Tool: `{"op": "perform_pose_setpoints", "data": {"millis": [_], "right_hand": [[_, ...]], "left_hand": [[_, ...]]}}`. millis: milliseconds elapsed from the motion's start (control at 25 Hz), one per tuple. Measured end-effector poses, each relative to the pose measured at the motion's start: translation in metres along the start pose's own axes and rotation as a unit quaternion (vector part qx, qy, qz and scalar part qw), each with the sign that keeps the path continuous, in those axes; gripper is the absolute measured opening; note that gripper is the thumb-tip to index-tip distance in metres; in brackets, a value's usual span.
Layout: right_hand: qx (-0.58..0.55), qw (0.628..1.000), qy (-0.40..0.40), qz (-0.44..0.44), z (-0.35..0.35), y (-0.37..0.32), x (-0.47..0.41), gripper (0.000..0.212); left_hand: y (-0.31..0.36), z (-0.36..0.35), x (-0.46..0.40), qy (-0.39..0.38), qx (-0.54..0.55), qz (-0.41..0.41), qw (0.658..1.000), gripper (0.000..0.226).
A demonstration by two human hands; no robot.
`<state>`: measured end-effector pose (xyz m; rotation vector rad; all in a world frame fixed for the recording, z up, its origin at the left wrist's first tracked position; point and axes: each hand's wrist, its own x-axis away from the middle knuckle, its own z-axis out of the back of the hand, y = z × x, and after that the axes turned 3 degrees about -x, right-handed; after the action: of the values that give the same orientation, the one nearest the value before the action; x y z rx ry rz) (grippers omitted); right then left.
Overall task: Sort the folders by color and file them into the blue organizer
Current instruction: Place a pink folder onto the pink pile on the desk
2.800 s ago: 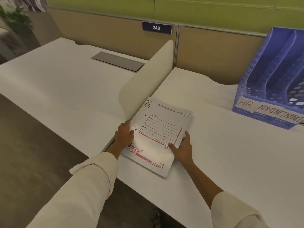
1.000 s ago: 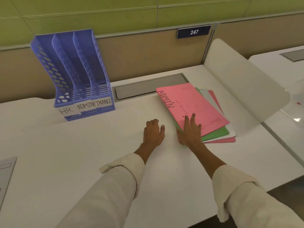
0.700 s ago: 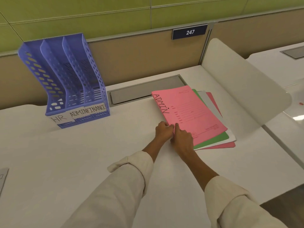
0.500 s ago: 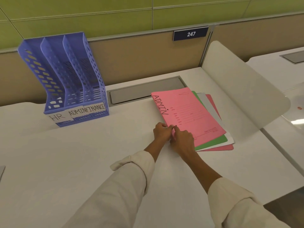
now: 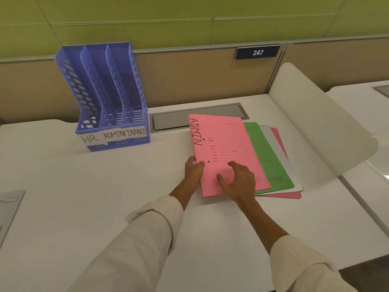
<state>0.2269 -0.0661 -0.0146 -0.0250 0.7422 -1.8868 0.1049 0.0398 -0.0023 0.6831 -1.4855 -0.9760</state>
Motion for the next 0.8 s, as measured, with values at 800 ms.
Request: {"op": "perform_pose_setpoints", "data": {"millis": [800], "right_hand": [[-0.354, 0.917, -0.149, -0.108, -0.097, -0.197, 0.086, 0.069]], "left_hand": [[-0.061, 0.364, 0.108, 0.171, 0.009, -0.014, 0.985, 0.02]]}}
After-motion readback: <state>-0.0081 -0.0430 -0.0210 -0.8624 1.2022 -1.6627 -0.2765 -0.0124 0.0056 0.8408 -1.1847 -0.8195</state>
